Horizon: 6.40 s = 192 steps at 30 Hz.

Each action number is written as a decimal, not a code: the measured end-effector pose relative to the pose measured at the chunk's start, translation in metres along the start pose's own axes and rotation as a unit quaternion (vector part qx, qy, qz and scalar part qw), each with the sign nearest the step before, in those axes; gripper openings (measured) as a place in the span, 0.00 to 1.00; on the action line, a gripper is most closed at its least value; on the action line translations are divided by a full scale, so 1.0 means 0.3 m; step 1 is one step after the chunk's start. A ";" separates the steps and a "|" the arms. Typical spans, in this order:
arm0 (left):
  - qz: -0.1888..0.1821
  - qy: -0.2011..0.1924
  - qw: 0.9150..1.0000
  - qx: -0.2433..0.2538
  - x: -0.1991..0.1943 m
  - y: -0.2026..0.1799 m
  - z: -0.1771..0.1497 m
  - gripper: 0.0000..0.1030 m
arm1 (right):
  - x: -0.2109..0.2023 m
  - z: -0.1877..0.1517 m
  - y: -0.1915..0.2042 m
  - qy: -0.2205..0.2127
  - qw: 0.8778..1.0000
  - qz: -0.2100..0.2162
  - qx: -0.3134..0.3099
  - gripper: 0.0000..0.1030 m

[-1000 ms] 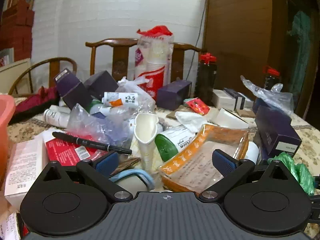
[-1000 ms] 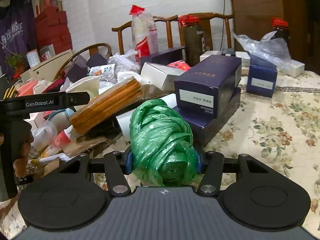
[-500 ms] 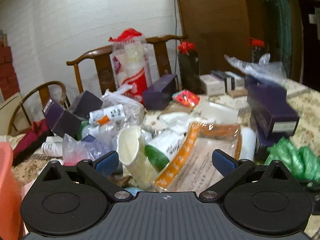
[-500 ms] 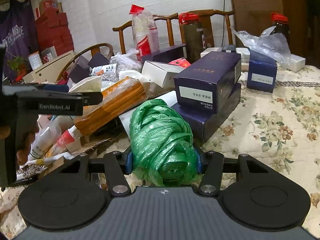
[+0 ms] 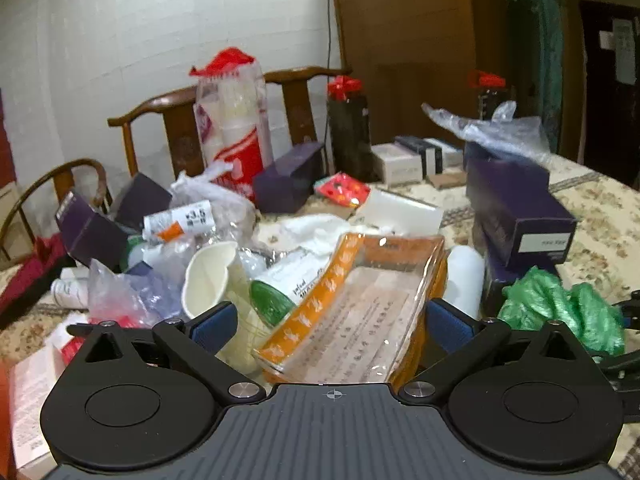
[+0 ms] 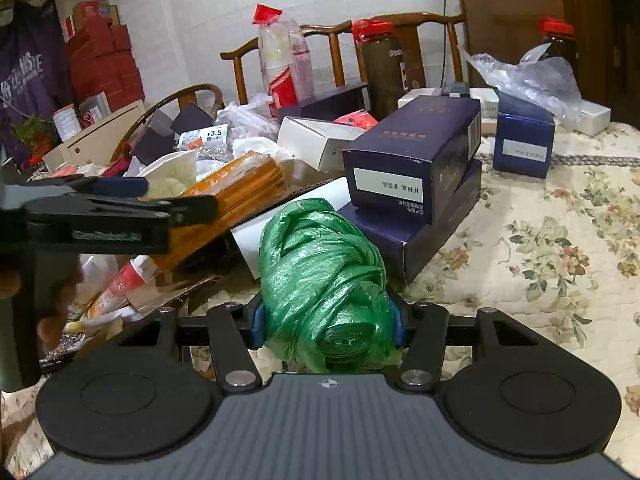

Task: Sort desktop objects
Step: 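Grasp the orange zippered pouch with the left tool while the right tool holds the green bag, then lift and carry the pouch and green bag toward the pink basin, then lower both items into the pink basin and open both tools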

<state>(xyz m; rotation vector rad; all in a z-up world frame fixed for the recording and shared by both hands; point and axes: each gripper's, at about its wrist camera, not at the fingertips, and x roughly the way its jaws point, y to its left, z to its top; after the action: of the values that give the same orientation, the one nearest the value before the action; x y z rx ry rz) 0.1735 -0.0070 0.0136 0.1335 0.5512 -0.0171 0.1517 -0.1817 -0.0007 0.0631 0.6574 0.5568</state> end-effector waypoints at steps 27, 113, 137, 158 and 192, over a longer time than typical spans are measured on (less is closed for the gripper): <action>0.053 -0.022 0.998 -0.016 -0.029 -0.065 -0.044 0.90 | 0.021 -0.015 0.030 -0.014 1.000 -0.018 -0.002 0.58; 0.101 -0.130 0.986 0.009 -0.233 -0.059 -0.024 0.82 | 0.025 0.059 0.165 -0.015 0.999 -0.001 0.033 0.58; 0.162 -0.183 0.968 -0.054 -0.468 0.108 0.006 0.82 | -0.085 0.149 0.410 -0.059 0.996 0.051 -0.040 0.58; 0.295 -0.210 0.927 -0.097 -0.790 0.421 -0.029 0.82 | -0.134 0.203 0.858 -0.081 0.976 0.168 -0.112 0.58; 0.399 -0.118 0.895 -0.160 -0.767 0.849 -0.183 0.83 | 0.131 0.162 1.316 -0.016 0.959 0.222 -0.175 0.59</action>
<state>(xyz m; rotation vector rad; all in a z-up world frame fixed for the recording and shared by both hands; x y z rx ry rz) -0.0379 0.2481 0.1189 0.0274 0.2163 0.8498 0.0204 0.1806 0.1057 -0.1156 0.5047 1.0975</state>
